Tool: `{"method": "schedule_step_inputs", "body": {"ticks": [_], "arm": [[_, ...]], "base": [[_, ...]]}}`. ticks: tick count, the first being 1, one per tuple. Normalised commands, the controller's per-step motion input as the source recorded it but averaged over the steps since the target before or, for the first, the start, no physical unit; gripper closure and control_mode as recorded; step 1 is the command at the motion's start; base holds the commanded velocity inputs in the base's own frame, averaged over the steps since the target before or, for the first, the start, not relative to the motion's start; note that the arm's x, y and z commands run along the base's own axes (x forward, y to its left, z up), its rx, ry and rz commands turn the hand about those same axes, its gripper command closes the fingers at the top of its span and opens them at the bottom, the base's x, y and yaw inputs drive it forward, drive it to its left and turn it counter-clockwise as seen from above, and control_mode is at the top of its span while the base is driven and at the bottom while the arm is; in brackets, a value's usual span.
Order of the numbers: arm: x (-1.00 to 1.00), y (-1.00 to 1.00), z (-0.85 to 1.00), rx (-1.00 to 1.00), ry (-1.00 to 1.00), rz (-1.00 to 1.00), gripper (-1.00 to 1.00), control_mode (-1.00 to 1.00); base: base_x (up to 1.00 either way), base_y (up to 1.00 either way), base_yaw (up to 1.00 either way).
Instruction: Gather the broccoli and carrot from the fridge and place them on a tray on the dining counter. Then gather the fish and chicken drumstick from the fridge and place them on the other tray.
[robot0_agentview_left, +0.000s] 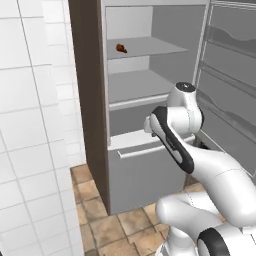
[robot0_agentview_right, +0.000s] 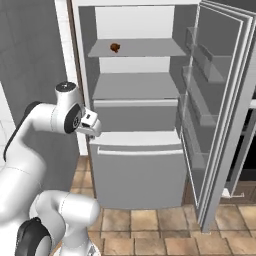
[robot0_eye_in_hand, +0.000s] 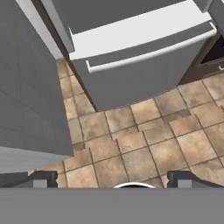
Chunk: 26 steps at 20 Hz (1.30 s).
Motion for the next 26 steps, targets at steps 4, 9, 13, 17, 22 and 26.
{"method": "schedule_step_inputs", "body": {"ticks": [4,9,13,17,22,26], "arm": [[0.00,0.00,0.00,0.00,0.00,0.00,-1.00,1.00],[0.00,0.00,0.00,0.00,0.00,0.00,-1.00,1.00],[0.00,0.00,0.00,0.00,0.00,0.00,-1.00,1.00],[0.00,0.00,0.00,0.00,0.00,0.00,-1.00,1.00],[0.00,0.00,0.00,0.00,0.00,0.00,-1.00,1.00],[0.00,0.00,0.00,0.00,0.00,0.00,-1.00,1.00]], "base": [[0.43,-0.48,0.23],[0.55,-0.35,0.21],[0.64,-0.21,0.18],[0.62,-0.19,0.16],[0.64,-0.23,0.11],[0.67,-0.25,0.07]]}}
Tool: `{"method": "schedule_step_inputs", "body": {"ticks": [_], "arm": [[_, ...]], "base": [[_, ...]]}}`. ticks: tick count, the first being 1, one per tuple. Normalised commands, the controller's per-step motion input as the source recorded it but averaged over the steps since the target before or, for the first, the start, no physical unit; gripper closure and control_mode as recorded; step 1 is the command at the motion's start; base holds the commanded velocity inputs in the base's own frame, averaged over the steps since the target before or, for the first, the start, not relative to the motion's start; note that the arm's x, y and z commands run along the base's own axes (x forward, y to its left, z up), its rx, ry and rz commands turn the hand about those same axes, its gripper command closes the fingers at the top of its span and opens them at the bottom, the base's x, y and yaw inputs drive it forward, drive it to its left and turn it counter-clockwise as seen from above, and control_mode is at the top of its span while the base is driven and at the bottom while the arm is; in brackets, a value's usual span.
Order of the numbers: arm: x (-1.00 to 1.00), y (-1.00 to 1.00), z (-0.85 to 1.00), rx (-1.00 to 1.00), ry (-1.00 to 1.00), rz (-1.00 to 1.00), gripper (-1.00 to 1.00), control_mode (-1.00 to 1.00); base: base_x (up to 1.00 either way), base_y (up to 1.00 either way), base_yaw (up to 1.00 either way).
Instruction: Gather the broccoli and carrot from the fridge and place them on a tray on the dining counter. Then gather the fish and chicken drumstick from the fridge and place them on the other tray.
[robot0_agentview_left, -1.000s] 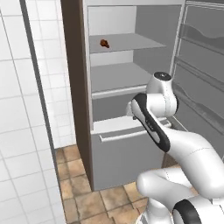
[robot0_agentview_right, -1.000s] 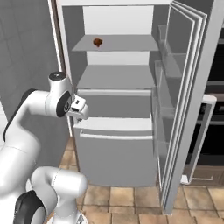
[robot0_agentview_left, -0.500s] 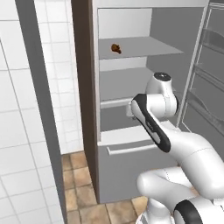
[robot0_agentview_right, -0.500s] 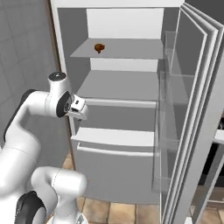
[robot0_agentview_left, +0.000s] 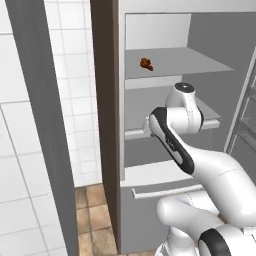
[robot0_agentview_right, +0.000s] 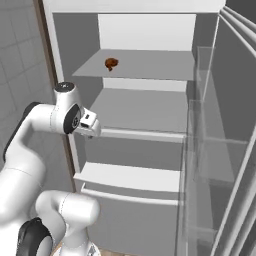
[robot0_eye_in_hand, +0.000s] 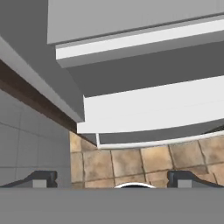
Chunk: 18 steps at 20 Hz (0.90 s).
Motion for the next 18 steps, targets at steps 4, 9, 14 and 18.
{"method": "schedule_step_inputs", "body": {"ticks": [4,9,14,18], "arm": [[0.00,0.00,0.00,0.00,0.00,0.00,-1.00,1.00],[0.00,0.00,0.00,0.00,0.00,0.00,-1.00,1.00],[0.00,0.00,0.00,0.00,0.00,0.00,-1.00,1.00],[-0.02,-0.09,0.48,-0.08,-0.18,0.00,-1.00,-1.00]], "base": [[0.57,-0.21,0.01],[0.32,-0.12,0.00],[0.01,0.00,0.00],[0.00,0.00,0.00]]}}
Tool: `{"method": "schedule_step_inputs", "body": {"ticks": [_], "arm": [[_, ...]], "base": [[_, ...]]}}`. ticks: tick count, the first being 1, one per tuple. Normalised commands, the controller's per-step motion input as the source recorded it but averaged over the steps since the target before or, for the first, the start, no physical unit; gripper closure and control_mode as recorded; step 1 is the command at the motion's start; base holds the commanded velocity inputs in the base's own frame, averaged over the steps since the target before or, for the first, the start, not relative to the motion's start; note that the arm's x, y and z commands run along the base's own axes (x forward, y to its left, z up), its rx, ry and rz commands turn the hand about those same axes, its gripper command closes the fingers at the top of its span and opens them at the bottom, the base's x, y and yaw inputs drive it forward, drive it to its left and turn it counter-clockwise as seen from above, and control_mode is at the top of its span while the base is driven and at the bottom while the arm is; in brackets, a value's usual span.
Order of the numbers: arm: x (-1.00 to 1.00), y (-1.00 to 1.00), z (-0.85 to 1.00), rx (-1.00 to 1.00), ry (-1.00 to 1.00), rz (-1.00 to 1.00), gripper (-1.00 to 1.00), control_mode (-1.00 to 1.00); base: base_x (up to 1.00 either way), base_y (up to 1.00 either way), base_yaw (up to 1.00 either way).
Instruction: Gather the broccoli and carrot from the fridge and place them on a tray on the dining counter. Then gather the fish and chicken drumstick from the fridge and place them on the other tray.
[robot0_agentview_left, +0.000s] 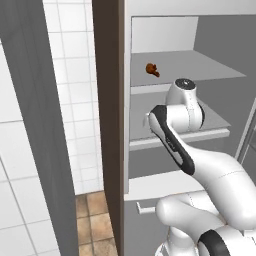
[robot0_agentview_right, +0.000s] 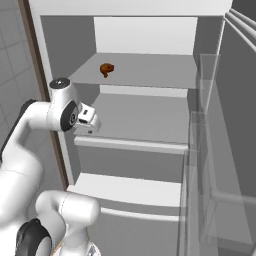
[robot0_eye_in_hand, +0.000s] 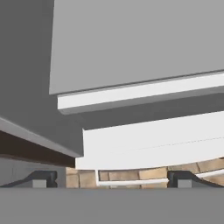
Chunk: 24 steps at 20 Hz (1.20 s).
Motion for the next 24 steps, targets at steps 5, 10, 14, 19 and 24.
{"method": "schedule_step_inputs", "body": {"ticks": [5,10,14,19,24], "arm": [[-0.02,-0.32,0.89,-0.15,-0.32,0.01,-1.00,-1.00],[0.00,-0.44,0.93,-0.10,-0.23,0.00,-1.00,-1.00],[0.06,-0.39,0.69,-0.05,-0.14,0.01,-1.00,-1.00],[0.50,-0.09,0.32,0.00,-0.07,0.04,-1.00,-1.00],[0.71,0.05,0.12,0.00,-0.03,0.03,-1.00,-1.00]], "base": [[0.00,0.00,0.00],[0.00,0.00,0.00],[0.00,0.00,0.00],[0.00,0.00,0.00],[0.00,0.00,0.00]]}}
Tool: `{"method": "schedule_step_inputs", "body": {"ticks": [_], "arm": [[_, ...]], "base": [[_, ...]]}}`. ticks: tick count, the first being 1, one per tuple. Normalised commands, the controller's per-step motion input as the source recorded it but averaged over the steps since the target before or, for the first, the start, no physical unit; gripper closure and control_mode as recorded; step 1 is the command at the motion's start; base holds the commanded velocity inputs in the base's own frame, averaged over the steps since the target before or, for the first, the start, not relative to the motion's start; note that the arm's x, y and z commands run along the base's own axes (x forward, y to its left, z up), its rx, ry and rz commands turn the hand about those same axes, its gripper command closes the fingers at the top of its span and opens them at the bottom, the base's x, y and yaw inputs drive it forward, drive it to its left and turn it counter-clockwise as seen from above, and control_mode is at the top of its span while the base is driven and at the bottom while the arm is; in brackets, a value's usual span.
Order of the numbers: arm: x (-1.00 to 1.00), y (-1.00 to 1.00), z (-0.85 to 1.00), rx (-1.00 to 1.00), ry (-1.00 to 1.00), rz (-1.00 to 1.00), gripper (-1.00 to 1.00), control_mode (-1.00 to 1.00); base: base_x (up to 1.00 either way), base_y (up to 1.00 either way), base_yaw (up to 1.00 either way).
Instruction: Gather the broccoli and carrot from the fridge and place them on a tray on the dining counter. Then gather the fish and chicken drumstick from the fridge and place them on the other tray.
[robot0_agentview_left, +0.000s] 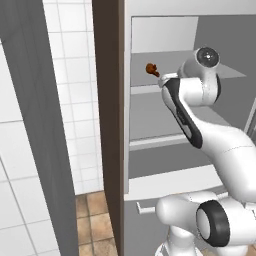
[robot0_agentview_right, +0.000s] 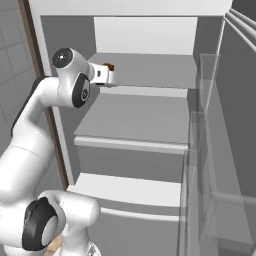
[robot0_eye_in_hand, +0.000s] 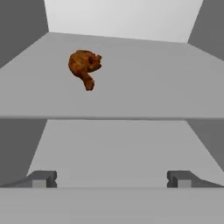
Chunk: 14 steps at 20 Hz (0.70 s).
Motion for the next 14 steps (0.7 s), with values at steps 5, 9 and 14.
{"method": "schedule_step_inputs", "body": {"ticks": [5,9,14], "arm": [[0.60,0.08,0.20,0.00,-0.01,0.03,-1.00,-1.00],[0.55,0.18,0.03,0.00,0.00,0.01,-1.00,-1.00],[0.59,0.13,0.00,0.00,0.00,0.00,-1.00,-1.00]], "base": [[0.00,0.00,0.00],[0.00,0.00,0.00],[0.00,0.00,0.00]]}}
